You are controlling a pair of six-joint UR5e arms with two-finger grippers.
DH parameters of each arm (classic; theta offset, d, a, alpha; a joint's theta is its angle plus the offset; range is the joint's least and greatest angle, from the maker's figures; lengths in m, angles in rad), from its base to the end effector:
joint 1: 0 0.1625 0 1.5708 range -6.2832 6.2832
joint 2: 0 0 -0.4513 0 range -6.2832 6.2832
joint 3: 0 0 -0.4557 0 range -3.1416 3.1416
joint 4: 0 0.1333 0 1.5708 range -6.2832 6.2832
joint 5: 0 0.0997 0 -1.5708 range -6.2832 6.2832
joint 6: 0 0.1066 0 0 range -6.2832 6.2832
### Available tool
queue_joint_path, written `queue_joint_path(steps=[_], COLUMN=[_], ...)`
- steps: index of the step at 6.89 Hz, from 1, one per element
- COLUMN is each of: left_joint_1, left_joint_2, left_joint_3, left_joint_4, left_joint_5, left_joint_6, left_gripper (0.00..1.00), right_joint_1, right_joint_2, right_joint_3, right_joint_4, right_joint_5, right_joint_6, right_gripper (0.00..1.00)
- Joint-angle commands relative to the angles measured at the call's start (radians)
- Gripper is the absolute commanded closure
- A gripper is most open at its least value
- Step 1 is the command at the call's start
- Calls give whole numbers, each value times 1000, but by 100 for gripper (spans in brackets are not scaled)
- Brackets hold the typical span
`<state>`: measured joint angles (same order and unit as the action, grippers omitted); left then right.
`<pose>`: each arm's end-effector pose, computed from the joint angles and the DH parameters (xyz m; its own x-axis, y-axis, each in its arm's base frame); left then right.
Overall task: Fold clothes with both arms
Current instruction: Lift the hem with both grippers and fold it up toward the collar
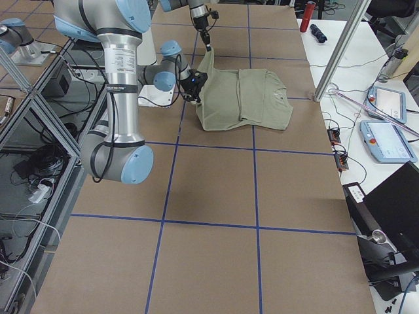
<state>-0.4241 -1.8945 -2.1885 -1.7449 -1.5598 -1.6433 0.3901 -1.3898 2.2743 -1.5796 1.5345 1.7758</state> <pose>0.4472 -0.3494 0.1793 0.3693 -0.2462 -0.8961 0.4484 0.8918 -0.0602 -0.4248 -0.3230 0.2456 0.4973 0.4244 0.7566 -0.5179 0.8450 -0.1336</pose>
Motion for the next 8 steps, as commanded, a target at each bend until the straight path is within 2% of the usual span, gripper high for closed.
queue_joint_path(steps=[1, 3, 5, 6, 8], left_joint_1=[-184, -269, -321, -331, -331], left_joint_2=[-105, -177, -238, -256, -300], left_joint_3=[236, 469, 693, 796, 941], left_joint_4=[-63, -231, -373, -477, -583], left_joint_5=[-6, -5, 0, 3, 56], left_joint_6=[214, 269, 302, 307, 307], left_gripper=[100, 100, 100, 100, 100], right_joint_1=[243, 372, 424, 440, 452], right_joint_2=[239, 317, 475, 521, 601], right_joint_3=[-288, -567, -868, -991, -1166], right_joint_4=[-111, 115, 237, 339, 432], right_joint_5=[94, 182, 200, 205, 205], right_joint_6=[-264, -321, -361, -361, -366], right_gripper=[100, 100, 100, 100, 100])
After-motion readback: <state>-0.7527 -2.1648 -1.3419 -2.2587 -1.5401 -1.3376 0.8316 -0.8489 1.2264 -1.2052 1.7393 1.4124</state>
